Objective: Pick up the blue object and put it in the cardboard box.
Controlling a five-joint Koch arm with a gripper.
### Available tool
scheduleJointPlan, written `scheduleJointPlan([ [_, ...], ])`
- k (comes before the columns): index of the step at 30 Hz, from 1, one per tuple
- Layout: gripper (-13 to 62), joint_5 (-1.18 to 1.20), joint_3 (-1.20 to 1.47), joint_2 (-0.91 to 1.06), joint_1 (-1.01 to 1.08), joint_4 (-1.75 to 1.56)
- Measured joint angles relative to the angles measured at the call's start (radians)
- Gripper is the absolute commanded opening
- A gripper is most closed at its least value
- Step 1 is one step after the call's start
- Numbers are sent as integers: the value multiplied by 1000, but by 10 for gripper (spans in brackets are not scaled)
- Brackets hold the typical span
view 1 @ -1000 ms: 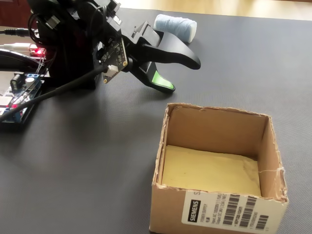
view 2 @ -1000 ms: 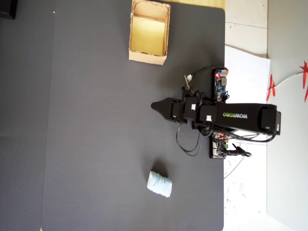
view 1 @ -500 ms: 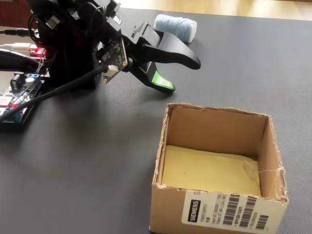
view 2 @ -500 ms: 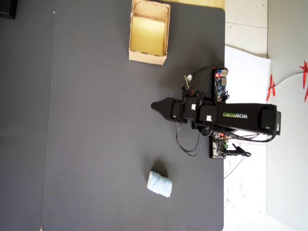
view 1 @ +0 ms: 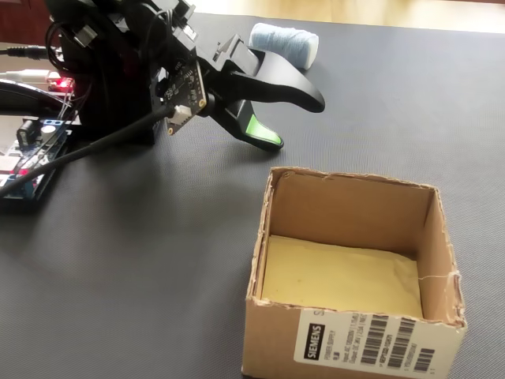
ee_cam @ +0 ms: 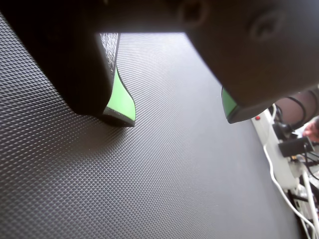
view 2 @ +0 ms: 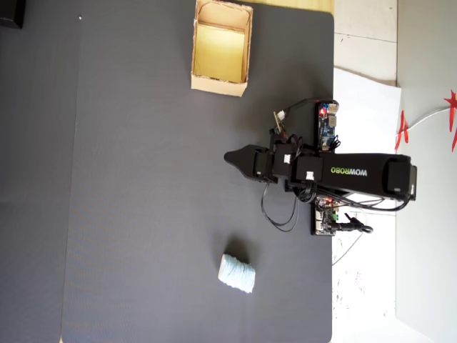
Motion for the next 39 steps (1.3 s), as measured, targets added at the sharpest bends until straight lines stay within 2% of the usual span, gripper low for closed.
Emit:
scheduleJointPlan([
  [9, 345, 0, 0, 0, -5, 0],
  [15, 350, 15, 0, 0, -86, 0],
  [39, 345, 54, -100, -3, -785, 114],
])
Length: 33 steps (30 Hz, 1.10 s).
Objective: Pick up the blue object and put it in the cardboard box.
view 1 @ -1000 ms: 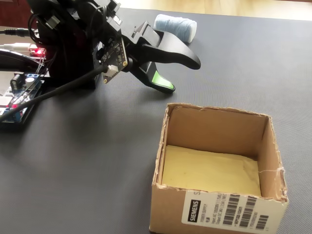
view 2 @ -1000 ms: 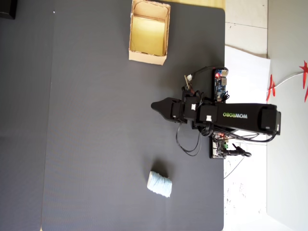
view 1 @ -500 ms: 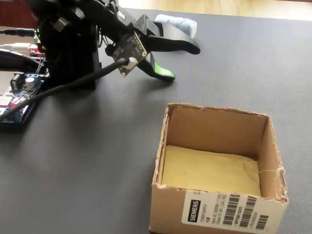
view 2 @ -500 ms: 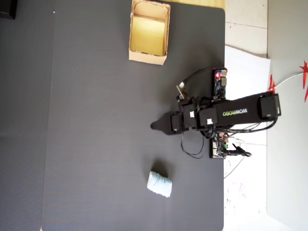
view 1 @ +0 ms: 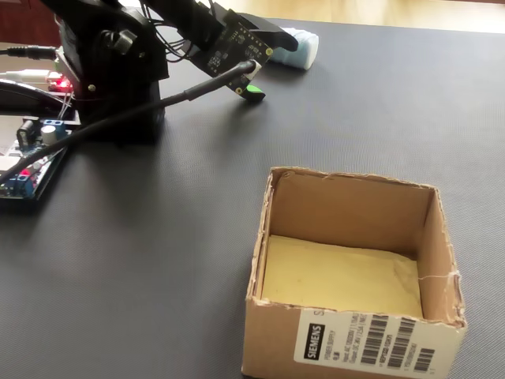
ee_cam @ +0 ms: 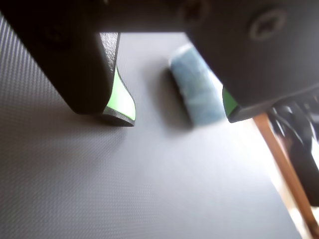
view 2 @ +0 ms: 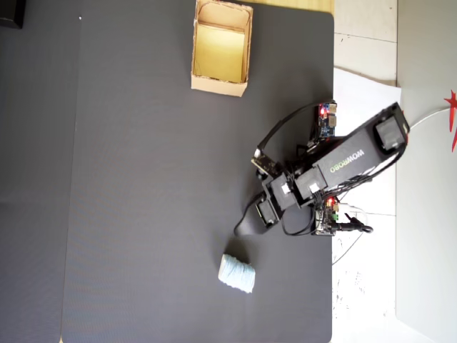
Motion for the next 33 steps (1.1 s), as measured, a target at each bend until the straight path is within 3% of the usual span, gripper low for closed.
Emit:
scheduleJointPlan([
  [8, 345, -2, -137, -109, -120, 17],
  [23, 346, -3, -693, -436, -133, 495],
  [33, 347, -3, -724, -532, -193, 555],
])
